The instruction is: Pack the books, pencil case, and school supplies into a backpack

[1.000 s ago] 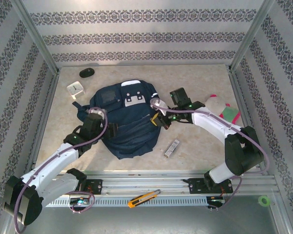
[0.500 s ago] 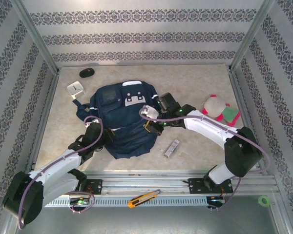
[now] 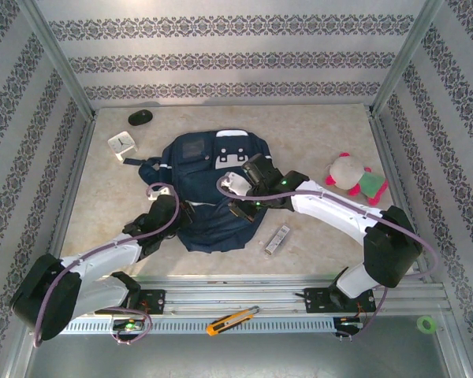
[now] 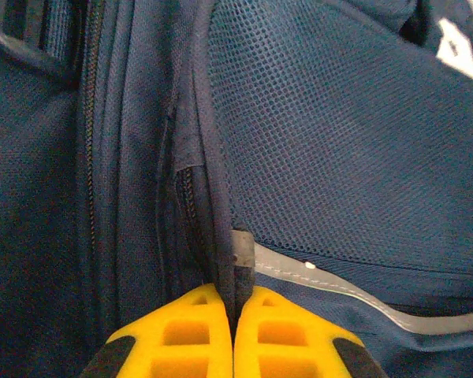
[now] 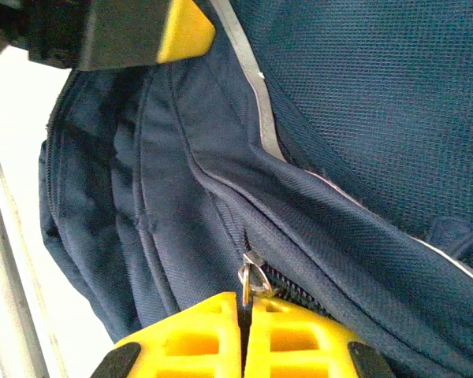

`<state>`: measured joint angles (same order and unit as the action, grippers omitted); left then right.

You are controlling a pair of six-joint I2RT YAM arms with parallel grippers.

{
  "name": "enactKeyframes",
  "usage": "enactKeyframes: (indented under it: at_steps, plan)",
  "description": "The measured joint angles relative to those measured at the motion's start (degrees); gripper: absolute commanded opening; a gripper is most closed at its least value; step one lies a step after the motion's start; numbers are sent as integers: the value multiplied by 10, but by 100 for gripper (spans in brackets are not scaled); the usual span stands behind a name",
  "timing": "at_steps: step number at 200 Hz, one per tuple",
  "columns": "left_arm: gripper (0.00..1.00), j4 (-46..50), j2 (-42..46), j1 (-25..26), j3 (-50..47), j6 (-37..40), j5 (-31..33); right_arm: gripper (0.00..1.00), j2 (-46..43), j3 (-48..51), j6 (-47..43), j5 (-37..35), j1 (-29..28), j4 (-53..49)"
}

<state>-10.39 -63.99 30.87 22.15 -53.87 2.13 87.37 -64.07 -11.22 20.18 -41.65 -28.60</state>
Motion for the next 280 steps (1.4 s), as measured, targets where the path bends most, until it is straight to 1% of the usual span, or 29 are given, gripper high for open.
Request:
enactKeyframes:
  at_steps: [22, 33, 38, 52, 57, 64, 76, 90, 117, 140, 164, 172, 189, 206, 216, 228, 233, 254, 280]
  plan:
    - [5, -15, 15, 8, 6, 0, -3, 0, -6, 7, 6, 0, 54, -7]
    - [9, -26, 30, 14, 6, 0, -7, 0, -7, 7, 6, -2, 85, -11]
    - [13, -30, 36, 16, 7, 0, -10, 0, -7, 7, 5, -2, 95, -14]
    - [33, -33, 51, 21, 12, 8, -12, 0, -6, 0, 0, 0, 111, -28]
    - [39, -33, 56, 21, 14, 8, -12, 0, -6, -2, -1, 2, 110, -31]
    - [43, -27, 62, 21, 17, 14, -11, 0, -6, -7, -3, 7, 105, -33]
    - [48, -9, 71, 22, 29, 29, -5, 0, -6, -13, -2, 19, 90, -34]
    - [50, 14, 75, 22, 43, 48, 2, 0, 0, -19, 7, 36, 73, -38]
    - [50, 42, 76, 22, 54, 73, 12, 0, 25, -22, 52, 53, 39, -38]
    - [49, 54, 69, 23, 55, 81, 15, 0, 41, -23, 117, 64, 16, -37]
    - [51, 63, 54, 32, 61, 86, 25, 0, 46, -29, 190, 64, 3, -21]
    - [53, 66, 55, 33, 61, 83, 32, 0, 47, -32, 212, 62, 0, -16]
    - [61, 70, 63, 36, 60, 72, 50, 0, 47, -33, 243, 56, -4, -8]
    - [68, 74, 87, 39, 55, 64, 63, 0, 46, -33, 264, 53, -1, -2]
    - [66, 75, 106, 39, 49, 56, 70, 0, 44, -33, 273, 51, -1, 1]
    - [58, 79, 131, 37, 40, 38, 81, 0, 42, -33, 281, 47, -1, 2]
    - [53, 83, 139, 35, 36, 28, 86, 0, 42, -34, 283, 47, -1, 2]
    - [38, 109, 157, 29, 19, -14, 108, 0, 42, -36, 292, 42, -2, 2]
    - [27, 153, 155, 28, 3, -54, 124, 0, 42, -36, 296, 34, -2, 3]
